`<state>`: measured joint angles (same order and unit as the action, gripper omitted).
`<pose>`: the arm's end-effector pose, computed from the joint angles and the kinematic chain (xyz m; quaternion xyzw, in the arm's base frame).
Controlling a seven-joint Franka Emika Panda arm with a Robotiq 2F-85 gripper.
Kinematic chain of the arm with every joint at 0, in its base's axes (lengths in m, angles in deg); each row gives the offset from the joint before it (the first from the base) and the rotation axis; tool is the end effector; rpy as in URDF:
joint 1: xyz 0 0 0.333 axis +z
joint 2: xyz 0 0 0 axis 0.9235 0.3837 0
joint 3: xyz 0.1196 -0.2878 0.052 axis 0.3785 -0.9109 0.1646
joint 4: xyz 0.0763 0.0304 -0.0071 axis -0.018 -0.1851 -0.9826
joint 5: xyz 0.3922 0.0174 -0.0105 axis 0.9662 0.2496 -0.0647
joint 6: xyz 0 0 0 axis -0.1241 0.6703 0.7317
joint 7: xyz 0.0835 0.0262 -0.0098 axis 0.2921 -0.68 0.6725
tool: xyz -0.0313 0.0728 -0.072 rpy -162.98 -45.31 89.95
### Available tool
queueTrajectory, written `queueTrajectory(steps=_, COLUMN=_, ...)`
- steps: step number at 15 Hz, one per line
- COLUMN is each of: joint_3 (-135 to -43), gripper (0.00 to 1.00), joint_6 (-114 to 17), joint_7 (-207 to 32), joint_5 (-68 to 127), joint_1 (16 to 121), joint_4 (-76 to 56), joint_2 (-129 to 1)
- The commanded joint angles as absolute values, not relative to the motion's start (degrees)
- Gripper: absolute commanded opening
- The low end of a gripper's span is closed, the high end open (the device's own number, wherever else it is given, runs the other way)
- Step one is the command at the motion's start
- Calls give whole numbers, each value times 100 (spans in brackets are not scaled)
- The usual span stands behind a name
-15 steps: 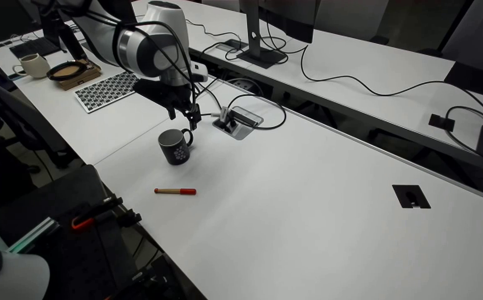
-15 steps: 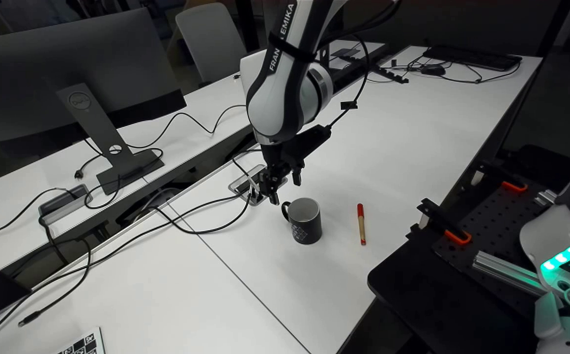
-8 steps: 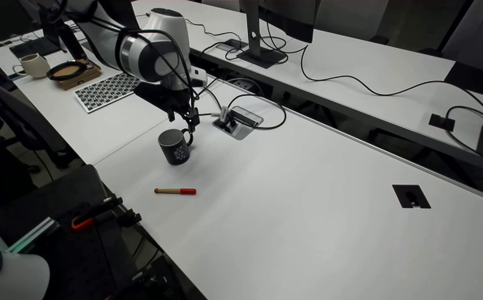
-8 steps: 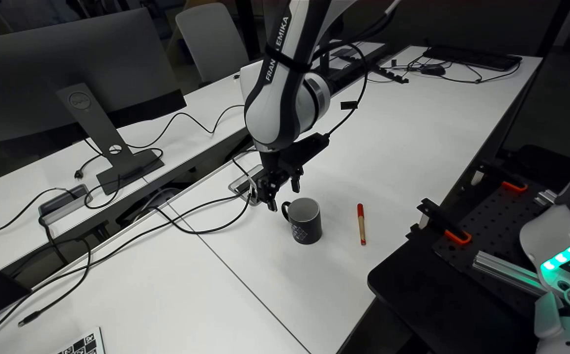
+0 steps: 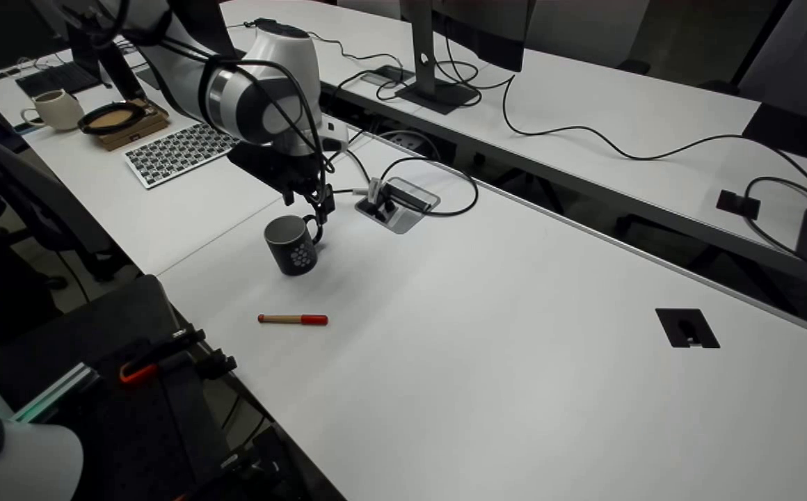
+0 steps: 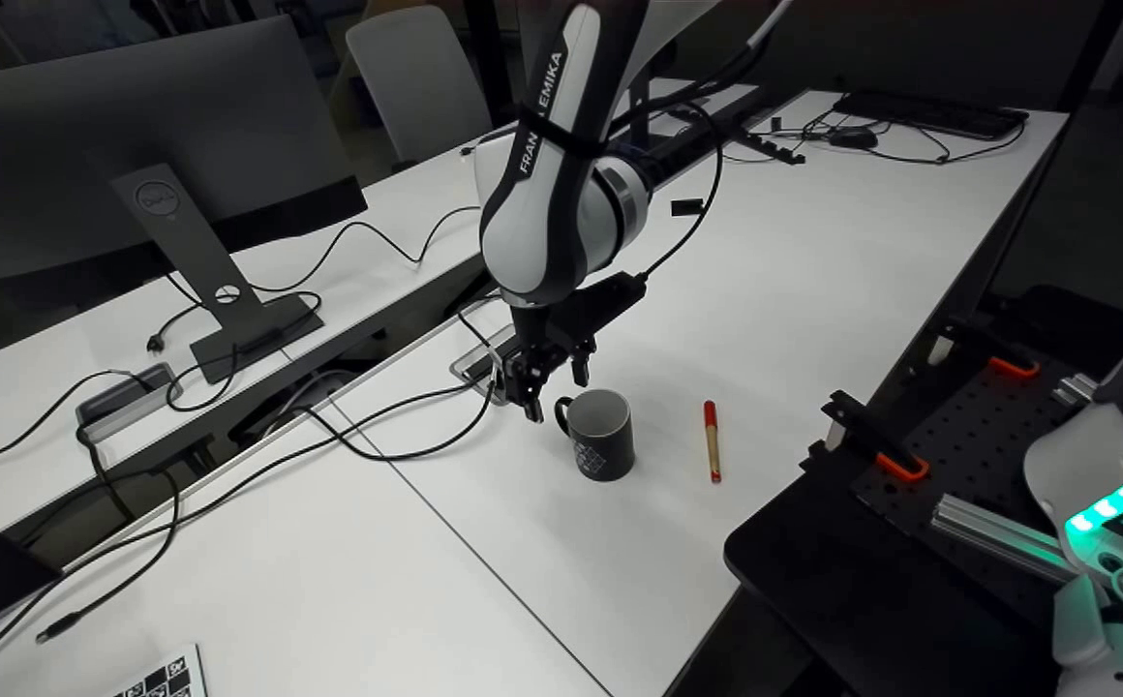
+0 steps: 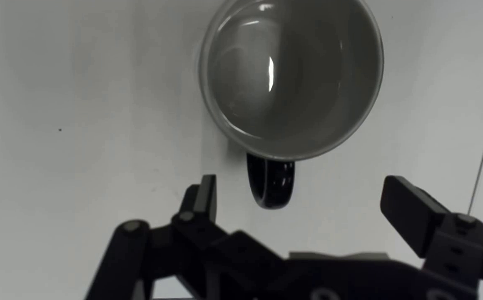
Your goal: Move the mug slightly to the right
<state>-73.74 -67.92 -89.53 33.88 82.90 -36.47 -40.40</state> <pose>0.4986 0.2569 0.0841 -0.9867 -0.1419 0.0582 0.0529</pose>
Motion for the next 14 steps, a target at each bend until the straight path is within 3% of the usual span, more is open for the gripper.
queueTrajectory(steps=1, joint_3=-7371, gripper=100, joint_6=-6857, joint_7=-8971, joint_5=3507, joint_1=8313, joint_4=-3476, joint_2=-3873)
queueTrajectory(steps=7, joint_3=-7456, gripper=100, joint_6=-6836, joint_7=-9023, joint_5=3468, joint_1=8347, joint_4=-3473, joint_2=-3845)
queueTrajectory(steps=8, joint_3=-7475, gripper=91, joint_6=-6838, joint_7=-9031, joint_5=3461, joint_1=8352, joint_4=-3476, joint_2=-3847)
queueTrajectory(steps=9, joint_3=-7489, gripper=74, joint_6=-6835, joint_7=-9039, joint_5=3459, joint_1=8352, joint_4=-3478, joint_2=-3849)
queueTrajectory(steps=14, joint_3=-7526, gripper=36, joint_6=-6809, joint_7=-9063, joint_5=3452, joint_1=8354, joint_4=-3454, joint_2=-3828)
